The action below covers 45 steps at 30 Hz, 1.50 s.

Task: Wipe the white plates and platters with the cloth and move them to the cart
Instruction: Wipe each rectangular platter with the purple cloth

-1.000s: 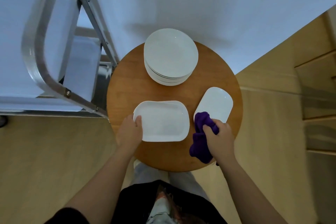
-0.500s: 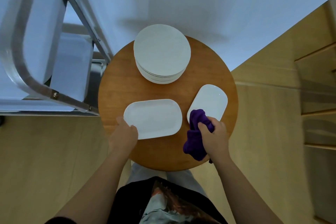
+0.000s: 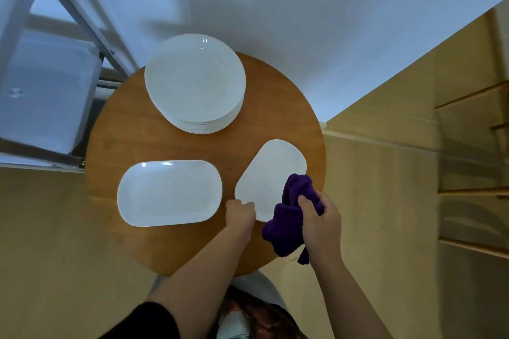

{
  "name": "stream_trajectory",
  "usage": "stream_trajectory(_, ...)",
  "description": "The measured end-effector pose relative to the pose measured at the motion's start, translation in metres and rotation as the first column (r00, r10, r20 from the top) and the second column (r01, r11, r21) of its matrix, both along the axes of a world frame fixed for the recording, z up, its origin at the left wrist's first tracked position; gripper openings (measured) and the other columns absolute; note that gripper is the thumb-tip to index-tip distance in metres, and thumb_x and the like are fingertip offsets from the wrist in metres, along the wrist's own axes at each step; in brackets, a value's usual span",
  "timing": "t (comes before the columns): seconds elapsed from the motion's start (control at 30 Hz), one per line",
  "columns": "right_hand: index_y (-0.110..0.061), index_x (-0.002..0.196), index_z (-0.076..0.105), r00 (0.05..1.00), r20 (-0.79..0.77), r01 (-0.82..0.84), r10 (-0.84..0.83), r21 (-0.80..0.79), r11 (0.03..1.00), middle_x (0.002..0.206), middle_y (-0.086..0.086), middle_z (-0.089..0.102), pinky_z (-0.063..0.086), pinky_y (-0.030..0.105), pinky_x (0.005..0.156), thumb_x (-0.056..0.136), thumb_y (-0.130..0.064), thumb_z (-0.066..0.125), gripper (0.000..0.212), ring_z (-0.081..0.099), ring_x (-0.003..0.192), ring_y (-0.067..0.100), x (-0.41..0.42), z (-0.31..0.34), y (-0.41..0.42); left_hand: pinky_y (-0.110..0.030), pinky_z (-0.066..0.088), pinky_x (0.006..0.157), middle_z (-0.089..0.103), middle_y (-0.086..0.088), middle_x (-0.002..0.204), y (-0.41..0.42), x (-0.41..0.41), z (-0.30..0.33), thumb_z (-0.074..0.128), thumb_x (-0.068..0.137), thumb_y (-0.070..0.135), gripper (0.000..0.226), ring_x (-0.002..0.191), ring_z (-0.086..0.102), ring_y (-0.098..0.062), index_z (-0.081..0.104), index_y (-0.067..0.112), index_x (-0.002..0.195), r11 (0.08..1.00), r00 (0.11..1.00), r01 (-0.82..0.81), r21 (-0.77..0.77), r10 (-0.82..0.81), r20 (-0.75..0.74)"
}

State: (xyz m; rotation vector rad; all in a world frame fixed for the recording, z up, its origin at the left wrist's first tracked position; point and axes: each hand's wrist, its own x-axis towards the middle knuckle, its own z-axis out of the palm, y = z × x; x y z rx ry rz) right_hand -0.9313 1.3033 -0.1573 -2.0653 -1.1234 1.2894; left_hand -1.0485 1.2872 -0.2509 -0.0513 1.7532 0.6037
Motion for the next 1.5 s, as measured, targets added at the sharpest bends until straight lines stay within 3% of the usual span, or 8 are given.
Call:
stream_trajectory(0.17, -0.023, 0.112, 0.059, 1.000, -0.021, -0.017, 0.017, -0.032, 0.999, 0.107, 0.003, 0.059, 0.054, 0.047, 0.084, 0.088, -0.027, 0.059, 0.024, 0.060, 0.095, 0.020, 0.024, -0.004, 0.012, -0.042, 0.050, 0.088, 0.060, -0.023, 0.114, 0.001, 0.011, -0.019, 0.064, 0.087, 0.017, 0.043, 0.104, 0.059, -0.036, 0.049, -0.007, 0.120, 0.986, 0.975, -0.133, -0.100, 0.112, -0.192)
stream_trajectory(0.4, -0.029, 0.108, 0.056, 0.998, -0.021, -0.053, 0.052, -0.051, 0.997, 0.107, 0.000, 0.058, 0.055, 0.043, 0.082, 0.088, -0.026, 0.060, 0.021, 0.058, 0.093, 0.015, 0.032, -0.009, 0.019, -0.032, 0.042, 0.075, 0.059, -0.018, 0.115, 0.002, 0.014, -0.020, 0.063, 0.089, 0.017, 0.037, 0.107, 0.057, -0.034, 0.050, -0.001, 0.119, 0.987, 0.946, 0.075, -0.140, -0.115, -0.302)
stream_trajectory(0.63, -0.031, 0.105, 0.057, 0.994, -0.055, -0.102, 0.099, -0.050, 0.994, 0.106, 0.001, 0.058, 0.054, 0.044, 0.085, 0.089, -0.025, 0.059, 0.017, 0.058, 0.095, 0.016, 0.023, -0.009, 0.026, -0.033, 0.048, 0.076, 0.059, -0.017, 0.110, 0.000, 0.014, -0.015, 0.059, 0.091, 0.014, 0.029, 0.097, 0.060, -0.030, 0.048, 0.001, 0.116, 0.984, 0.930, 0.107, -0.142, -0.150, -0.336)
stream_trajectory(0.9, -0.030, 0.108, 0.056, 0.995, -0.065, -0.080, 0.077, -0.050, 0.996, 0.111, 0.002, 0.058, 0.053, 0.045, 0.087, 0.090, -0.026, 0.059, 0.019, 0.057, 0.099, 0.018, 0.020, -0.006, 0.029, -0.027, 0.048, 0.066, 0.055, -0.011, 0.105, -0.002, 0.011, -0.007, 0.051, 0.093, 0.008, 0.029, 0.079, 0.054, -0.015, 0.040, 0.007, 0.119, 0.999, 0.953, 0.034, -0.013, -0.036, -0.301)
stream_trajectory(1.03, -0.031, 0.107, 0.056, 0.997, -0.074, -0.040, 0.036, -0.048, 0.998, 0.111, 0.002, 0.058, 0.054, 0.045, 0.086, 0.089, -0.027, 0.059, 0.019, 0.058, 0.099, 0.019, 0.018, -0.001, 0.031, -0.035, 0.054, 0.083, 0.050, 0.000, 0.114, -0.004, 0.012, 0.001, 0.046, 0.098, 0.023, 0.038, 0.096, 0.053, -0.016, 0.036, 0.022, 0.135, 0.975, 0.982, -0.119, 0.190, 0.144, -0.123)
stream_trajectory(1.2, -0.035, 0.098, 0.056, 0.995, -0.048, -0.091, 0.092, 0.017, 0.996, 0.105, 0.000, 0.060, 0.054, 0.044, 0.084, 0.090, -0.026, 0.058, 0.013, 0.059, 0.095, 0.018, 0.015, 0.015, 0.026, -0.020, 0.047, 0.063, 0.049, 0.008, 0.109, 0.004, 0.003, 0.015, 0.036, 0.098, 0.046, 0.033, 0.086, 0.053, -0.012, 0.035, 0.034, 0.129, 0.941, 0.975, -0.210, 0.264, 0.222, -0.016)
stream_trajectory(1.4, -0.025, 0.122, 0.052, 0.930, 0.153, -0.359, 0.334, 0.186, 0.915, 0.105, -0.011, 0.047, 0.037, 0.010, 0.068, 0.088, -0.036, 0.059, 0.036, 0.049, 0.091, 0.001, -0.002, 0.049, 0.018, -0.037, 0.050, 0.090, 0.050, 0.000, 0.120, 0.007, -0.023, 0.044, 0.029, 0.098, 0.052, 0.046, 0.106, 0.051, -0.019, 0.039, 0.027, 0.135, 0.957, 0.987, -0.090, 0.276, 0.122, -0.101)
stream_trajectory(1.5, -0.027, 0.133, 0.042, 0.839, 0.194, -0.540, 0.508, 0.188, 0.820, 0.114, -0.013, 0.037, 0.033, 0.006, 0.068, 0.084, -0.049, 0.058, 0.055, 0.043, 0.101, 0.003, -0.029, 0.064, 0.010, -0.037, 0.057, 0.079, 0.059, -0.004, 0.116, 0.001, -0.038, 0.067, 0.031, 0.098, 0.051, 0.042, 0.103, 0.059, -0.022, 0.047, 0.026, 0.127, 0.944, 0.995, -0.096, 0.315, 0.100, 0.001)
